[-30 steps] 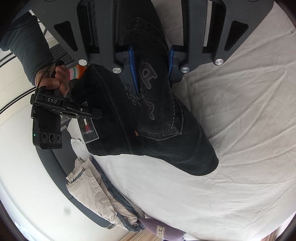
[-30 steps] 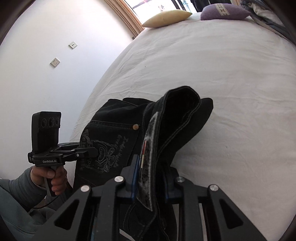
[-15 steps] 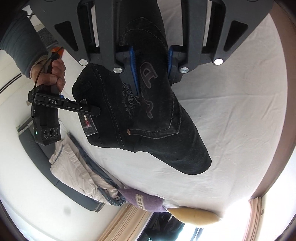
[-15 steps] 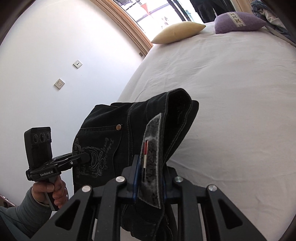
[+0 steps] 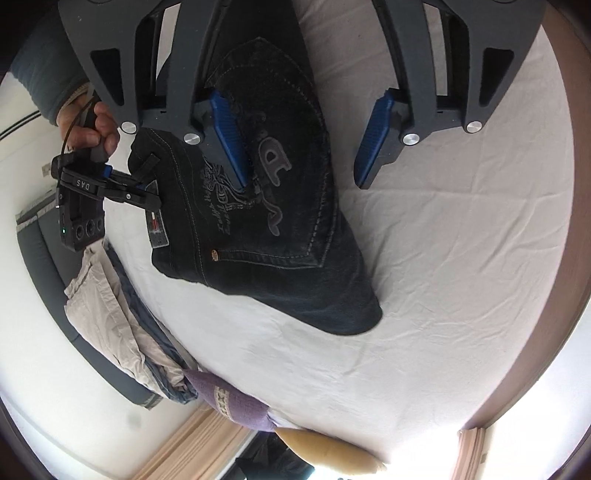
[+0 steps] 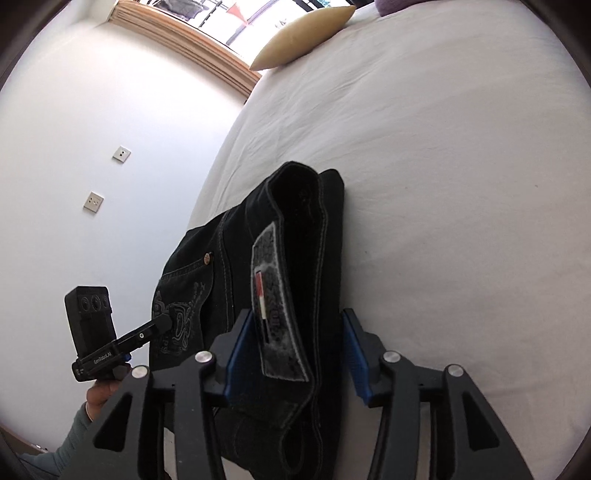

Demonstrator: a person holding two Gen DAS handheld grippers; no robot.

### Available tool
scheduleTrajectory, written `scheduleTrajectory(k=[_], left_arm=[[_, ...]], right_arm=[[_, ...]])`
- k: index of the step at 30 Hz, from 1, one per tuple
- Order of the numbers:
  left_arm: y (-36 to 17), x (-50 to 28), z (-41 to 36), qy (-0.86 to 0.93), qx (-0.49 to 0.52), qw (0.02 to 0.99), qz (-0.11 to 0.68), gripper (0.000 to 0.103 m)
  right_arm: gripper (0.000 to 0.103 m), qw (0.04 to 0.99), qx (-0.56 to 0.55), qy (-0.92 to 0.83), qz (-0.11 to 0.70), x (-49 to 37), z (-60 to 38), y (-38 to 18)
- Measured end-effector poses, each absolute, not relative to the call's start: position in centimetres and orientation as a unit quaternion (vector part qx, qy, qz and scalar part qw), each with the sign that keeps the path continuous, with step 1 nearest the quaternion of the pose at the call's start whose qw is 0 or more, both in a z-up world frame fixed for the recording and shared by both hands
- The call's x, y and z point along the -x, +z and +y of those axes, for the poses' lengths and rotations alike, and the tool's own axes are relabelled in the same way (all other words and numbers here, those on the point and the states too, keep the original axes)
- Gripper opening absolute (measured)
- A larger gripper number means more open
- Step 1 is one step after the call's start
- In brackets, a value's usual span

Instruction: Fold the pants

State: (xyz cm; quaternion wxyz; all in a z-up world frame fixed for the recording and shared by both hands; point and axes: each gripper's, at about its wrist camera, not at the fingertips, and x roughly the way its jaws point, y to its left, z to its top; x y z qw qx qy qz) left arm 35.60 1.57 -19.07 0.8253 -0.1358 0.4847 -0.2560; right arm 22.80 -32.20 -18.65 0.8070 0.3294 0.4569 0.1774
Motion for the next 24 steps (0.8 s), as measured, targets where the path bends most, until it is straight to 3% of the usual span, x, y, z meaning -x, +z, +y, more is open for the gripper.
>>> scheduleTrajectory(k=[2, 4, 6, 11, 14, 20, 24], left_arm=[[-17.0, -34.1, 1.8, -0.227, 0.124, 0.851, 0.457, 0.070], [-14.3, -31.8, 2.8, -0.200, 0.111, 0.881, 0.415, 0.087], [-11.0, -29.4, 2.4, -0.176, 0.086, 0.909, 0.367, 0.103], [-2.0, -20.7, 1.2, -0.072, -0.017, 0.978, 0.194, 0.103], [2.5, -16.2, 0.9, 0.002, -0.018, 0.990, 0.138, 0.103], [8.5, -10.4, 1.4, 0.019, -0.008, 0.989, 0.144, 0.103], [9.4, -7.9, 0.4, 0.019, -0.015, 0.980, 0.200, 0.103]], right_arm=[[0.068, 0.824, -0.325, 0.146, 0.441, -21.1, -33.3, -17.5], [0.069, 0.847, -0.306, 0.110, 0.420, -19.1, -34.1, -15.7], [0.078, 0.873, -0.282, 0.070, 0.392, -16.9, -34.4, -12.9], [0.103, 0.953, -0.169, -0.014, 0.251, -10.2, -31.6, -2.2], [0.103, 0.980, -0.098, -0.047, 0.167, -6.5, -28.4, 4.0], [0.103, 0.995, -0.041, -0.046, 0.079, -0.6, -23.4, 12.4], [0.103, 0.986, -0.079, -0.047, 0.137, 1.1, -22.3, 13.9]])
